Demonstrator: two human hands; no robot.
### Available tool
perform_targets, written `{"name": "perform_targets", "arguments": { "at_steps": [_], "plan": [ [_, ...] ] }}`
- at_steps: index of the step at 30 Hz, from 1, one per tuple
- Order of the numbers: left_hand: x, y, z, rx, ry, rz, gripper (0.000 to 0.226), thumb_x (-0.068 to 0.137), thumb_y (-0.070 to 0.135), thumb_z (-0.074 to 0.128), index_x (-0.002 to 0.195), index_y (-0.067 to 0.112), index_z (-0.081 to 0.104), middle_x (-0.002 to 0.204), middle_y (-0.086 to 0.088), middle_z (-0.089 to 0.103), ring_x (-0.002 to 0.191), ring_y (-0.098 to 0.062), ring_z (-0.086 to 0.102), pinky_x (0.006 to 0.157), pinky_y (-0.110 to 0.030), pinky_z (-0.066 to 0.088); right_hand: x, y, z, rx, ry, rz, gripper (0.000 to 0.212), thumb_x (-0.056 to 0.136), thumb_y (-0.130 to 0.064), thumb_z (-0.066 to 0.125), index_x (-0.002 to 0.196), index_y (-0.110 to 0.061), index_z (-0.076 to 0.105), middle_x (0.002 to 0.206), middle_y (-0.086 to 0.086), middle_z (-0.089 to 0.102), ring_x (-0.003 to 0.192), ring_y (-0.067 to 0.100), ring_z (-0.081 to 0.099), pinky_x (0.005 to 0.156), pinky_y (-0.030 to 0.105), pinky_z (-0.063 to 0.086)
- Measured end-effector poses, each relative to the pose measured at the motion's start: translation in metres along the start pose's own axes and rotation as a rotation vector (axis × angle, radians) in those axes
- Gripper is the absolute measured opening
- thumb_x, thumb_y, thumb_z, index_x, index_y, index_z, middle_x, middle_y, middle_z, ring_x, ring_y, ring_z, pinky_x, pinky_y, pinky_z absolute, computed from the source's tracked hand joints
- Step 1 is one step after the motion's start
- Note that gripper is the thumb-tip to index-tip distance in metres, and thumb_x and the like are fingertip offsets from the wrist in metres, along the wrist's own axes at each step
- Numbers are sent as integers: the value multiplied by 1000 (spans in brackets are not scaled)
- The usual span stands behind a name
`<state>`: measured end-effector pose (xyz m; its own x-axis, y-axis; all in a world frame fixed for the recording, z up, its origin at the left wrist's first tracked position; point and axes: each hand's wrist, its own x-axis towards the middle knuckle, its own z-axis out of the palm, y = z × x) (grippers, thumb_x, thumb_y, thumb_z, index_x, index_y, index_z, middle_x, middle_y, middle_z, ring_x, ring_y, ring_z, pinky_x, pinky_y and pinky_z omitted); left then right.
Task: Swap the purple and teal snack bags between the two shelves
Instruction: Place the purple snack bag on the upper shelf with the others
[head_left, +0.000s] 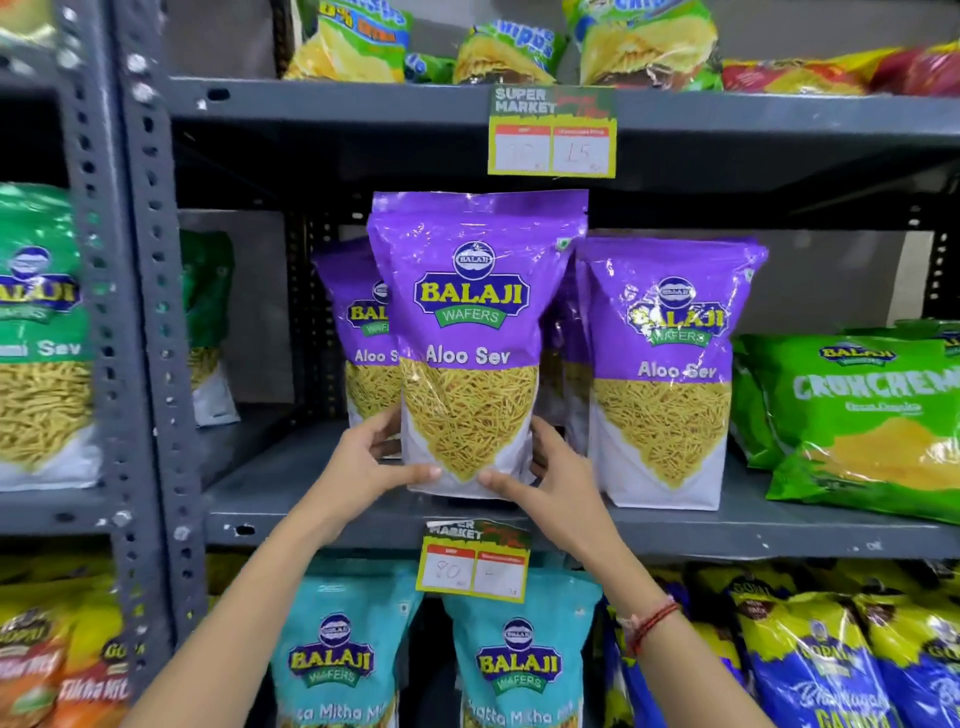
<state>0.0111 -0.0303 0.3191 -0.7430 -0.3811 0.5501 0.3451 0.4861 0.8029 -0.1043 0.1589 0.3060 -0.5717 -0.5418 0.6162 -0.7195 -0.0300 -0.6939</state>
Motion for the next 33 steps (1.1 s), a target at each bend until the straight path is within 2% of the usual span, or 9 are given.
{"name": "perform_targets", "arguments": {
  "at_steps": [4,8,10,12,14,18,21,26,33],
  "plan": [
    [-9,-4,-36,33,58,-26,76,49,15,86,121,19,60,113,2,71,101,-13,66,83,-20,52,13,-13,31,17,-75,-5,57,73,-37,78,123,-33,51,116,-12,67,116,10,60,102,36,48],
    [-20,-11,-64,58,80,-75,88,41,33,90,122,18,59,110,4,73,101,-13,66,78,-17,51,24,-23,61,-3,-175,25,68,70,-47,77,127,-22,50,121,-2,66,117,19,58,98,37,50],
    [-23,-14,-71,57,73,-90,92,36,43,91,120,22,59,105,11,74,96,-7,67,76,-15,51,26,-23,70,-53,-226,49,79,70,-54,74,134,-18,45,123,3,65,112,20,58,84,28,50],
    [-25,-17,-74,61,61,-92,92,35,48,90,118,26,57,102,12,74,93,-3,67,75,-14,50,25,-22,73,-70,-244,56,73,74,-50,74,133,-17,46,118,2,66,93,8,59,69,12,45],
    [-26,-20,-75,82,38,-94,97,34,50,90,121,26,53,107,6,71,94,-1,66,76,-13,50,22,-18,71,-82,-231,70,65,74,-42,78,128,-18,49,112,1,67,90,2,58,70,8,45],
    [-22,-20,-80,215,-109,-154,102,38,47,90,127,27,45,125,5,62,109,0,60,88,-14,48,21,-15,61,-150,-208,80,86,60,-40,87,132,-20,43,121,8,65,114,27,57,92,41,52],
    [-20,-18,-85,277,-178,-216,103,46,41,89,134,26,39,128,7,60,112,0,58,92,-14,46,18,-20,60,-184,-210,94,98,61,-41,86,142,-24,32,131,8,59,122,29,50,96,41,48],
    [-14,-40,-107,272,-182,-278,89,62,14,84,137,24,36,125,8,60,108,4,59,86,-11,48,27,-18,89,-235,-264,118,93,69,-40,82,142,-18,28,125,13,59,121,32,45,88,37,43],
    [-14,-34,-112,241,-151,-249,98,48,32,87,133,29,40,119,7,66,109,-6,63,91,-23,50,32,-17,90,-200,-232,85,103,63,-48,84,145,-26,26,127,10,60,122,29,46,96,45,48]
  ]
}}
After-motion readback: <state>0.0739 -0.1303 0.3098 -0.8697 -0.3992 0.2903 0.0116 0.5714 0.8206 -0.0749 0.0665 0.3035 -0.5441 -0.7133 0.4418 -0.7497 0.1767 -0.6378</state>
